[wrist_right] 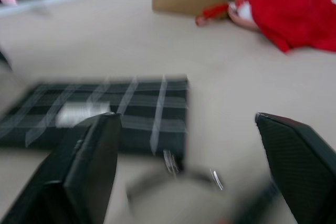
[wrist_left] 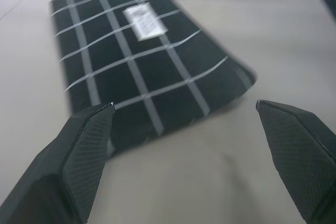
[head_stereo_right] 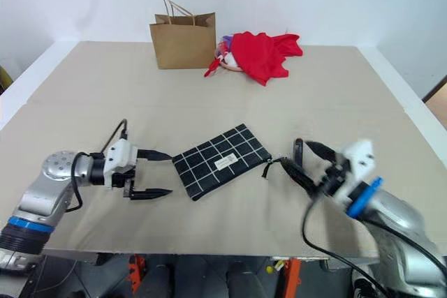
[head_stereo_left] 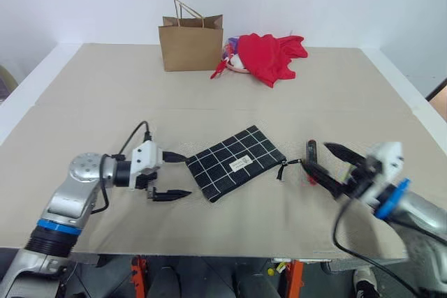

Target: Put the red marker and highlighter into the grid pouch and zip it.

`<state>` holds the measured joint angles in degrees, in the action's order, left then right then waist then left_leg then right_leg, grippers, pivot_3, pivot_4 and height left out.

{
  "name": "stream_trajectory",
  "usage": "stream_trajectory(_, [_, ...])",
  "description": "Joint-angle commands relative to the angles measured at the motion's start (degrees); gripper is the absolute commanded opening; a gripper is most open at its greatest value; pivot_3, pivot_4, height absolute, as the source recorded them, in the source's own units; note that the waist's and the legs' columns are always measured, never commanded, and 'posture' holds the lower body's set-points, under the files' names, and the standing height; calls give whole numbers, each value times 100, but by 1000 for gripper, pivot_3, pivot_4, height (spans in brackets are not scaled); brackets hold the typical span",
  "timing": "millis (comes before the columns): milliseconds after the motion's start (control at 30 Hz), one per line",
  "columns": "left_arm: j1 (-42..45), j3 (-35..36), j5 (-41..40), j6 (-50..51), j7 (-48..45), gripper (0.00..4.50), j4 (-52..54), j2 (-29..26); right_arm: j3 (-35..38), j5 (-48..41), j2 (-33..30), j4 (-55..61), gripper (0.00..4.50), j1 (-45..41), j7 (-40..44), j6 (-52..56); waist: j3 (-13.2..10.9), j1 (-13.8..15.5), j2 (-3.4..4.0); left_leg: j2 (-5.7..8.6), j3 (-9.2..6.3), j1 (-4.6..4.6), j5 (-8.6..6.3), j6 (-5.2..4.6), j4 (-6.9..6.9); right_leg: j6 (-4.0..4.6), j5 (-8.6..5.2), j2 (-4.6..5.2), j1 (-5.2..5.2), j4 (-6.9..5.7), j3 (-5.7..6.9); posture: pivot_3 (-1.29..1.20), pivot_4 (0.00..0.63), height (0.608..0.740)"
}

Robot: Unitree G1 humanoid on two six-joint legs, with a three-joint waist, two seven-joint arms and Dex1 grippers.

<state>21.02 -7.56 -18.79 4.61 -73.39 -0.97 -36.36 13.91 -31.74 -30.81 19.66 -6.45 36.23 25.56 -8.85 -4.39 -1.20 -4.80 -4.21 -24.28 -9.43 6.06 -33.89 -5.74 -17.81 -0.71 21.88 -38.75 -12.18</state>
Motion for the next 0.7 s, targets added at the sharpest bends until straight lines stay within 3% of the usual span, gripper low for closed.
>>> stream_trajectory(33, [179, -184, 171, -390, 114, 4500, 33, 292, -586, 419, 337, -409, 2413, -734, -467, 92, -2, 6, 3, 1, 0, -4, 0, 0, -2, -1, 1, 0, 4, -1, 0, 0, 150, 740])
stream_trajectory(67, [197, -247, 259, -518, 182, 4500, -2, 390, -710, 513, 420, -580, 2183, -868, -490, 57, -1, 11, 1, 3, 0, -4, 0, 0, -3, -2, 0, 0, 2, -1, 0, 0, 150, 740])
stream_trajectory(133, [192, -358, 408, -760, 256, 4500, -35, 549, -911, 728, 563, -962, 1224, -1009, -507, -80, -1, 32, 1, 7, -7, -9, 0, 0, -3, 0, -2, 0, 1, -4, 0, 0, 150, 740])
stream_trajectory(233, [129, -461, 509, -988, 268, 4500, 20, 637, -1063, 939, 684, -1330, 152, -1048, -550, -183, -1, 30, 1, 8, -7, -18, -4, -6, -3, 22, -3, 1, -1, -8, 9, 0, 150, 740])
stream_trajectory(467, [-56, -518, 697, -1403, 411, 4500, 201, 600, -1415, 1347, 756, -1722, 61, -818, -484, -298, -1, 9, 3, 4, -9, -17, -10, -16, -1, 39, -20, 1, 1, -33, 32, 0, 150, 740])
stream_trajectory(700, [-217, -598, 1134, -2441, 441, 4500, 158, 454, -1431, 1521, 856, -1833, 61, -814, -536, -404, -1, 0, 3, 4, -10, -12, -6, -14, -11, 27, -19, 1, -7, -33, 32, 0, 150, 740])
